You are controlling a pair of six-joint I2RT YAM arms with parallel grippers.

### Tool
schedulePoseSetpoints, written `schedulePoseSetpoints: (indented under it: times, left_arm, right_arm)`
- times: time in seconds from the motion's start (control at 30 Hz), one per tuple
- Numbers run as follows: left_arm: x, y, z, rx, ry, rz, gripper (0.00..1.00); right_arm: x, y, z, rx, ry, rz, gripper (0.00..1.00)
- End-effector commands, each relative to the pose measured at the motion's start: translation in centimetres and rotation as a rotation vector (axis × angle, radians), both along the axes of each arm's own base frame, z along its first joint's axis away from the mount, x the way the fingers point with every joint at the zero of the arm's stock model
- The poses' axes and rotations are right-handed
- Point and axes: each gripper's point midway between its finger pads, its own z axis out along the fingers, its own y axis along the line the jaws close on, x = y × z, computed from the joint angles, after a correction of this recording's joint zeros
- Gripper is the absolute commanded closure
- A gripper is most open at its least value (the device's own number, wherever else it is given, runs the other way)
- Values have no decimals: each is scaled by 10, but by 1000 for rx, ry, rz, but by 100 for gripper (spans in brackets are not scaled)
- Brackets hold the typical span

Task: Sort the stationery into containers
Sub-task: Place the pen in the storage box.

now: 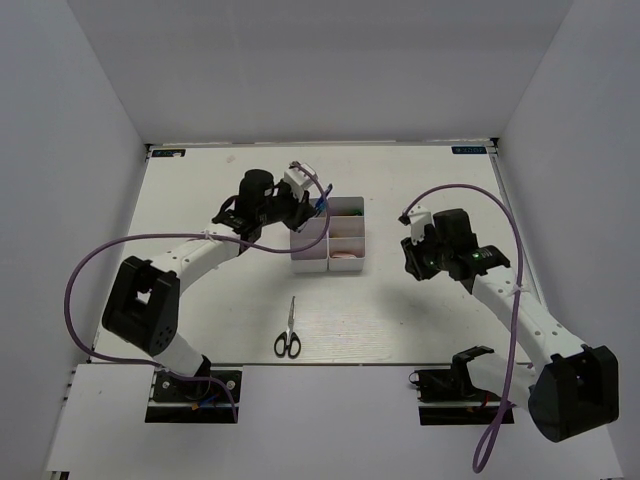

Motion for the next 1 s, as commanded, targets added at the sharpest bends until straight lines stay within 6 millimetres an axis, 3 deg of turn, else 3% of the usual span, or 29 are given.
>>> schedulePoseSetpoints:
  times: [0.0, 0.4, 0.77, 0.87, 0.97]
  left_arm:
    - [-2, 0, -5, -16, -8, -27, 100]
    - [-4, 4, -27, 6, 30, -27, 96]
    - [-12, 12, -32, 44, 36, -21, 66]
    - [-13, 13, -27, 48, 21, -8, 53]
    - [-14, 13, -24, 52, 16, -5, 52]
  right_arm:
    - [6, 0, 0, 11, -15, -15, 68]
    - [5, -4, -3, 17, 1, -26, 68]
    - [6, -5, -1, 33, 4, -31, 65]
    - [5, -5, 0, 35, 7, -32, 64]
    - [5, -6, -1, 34, 7, -36, 64]
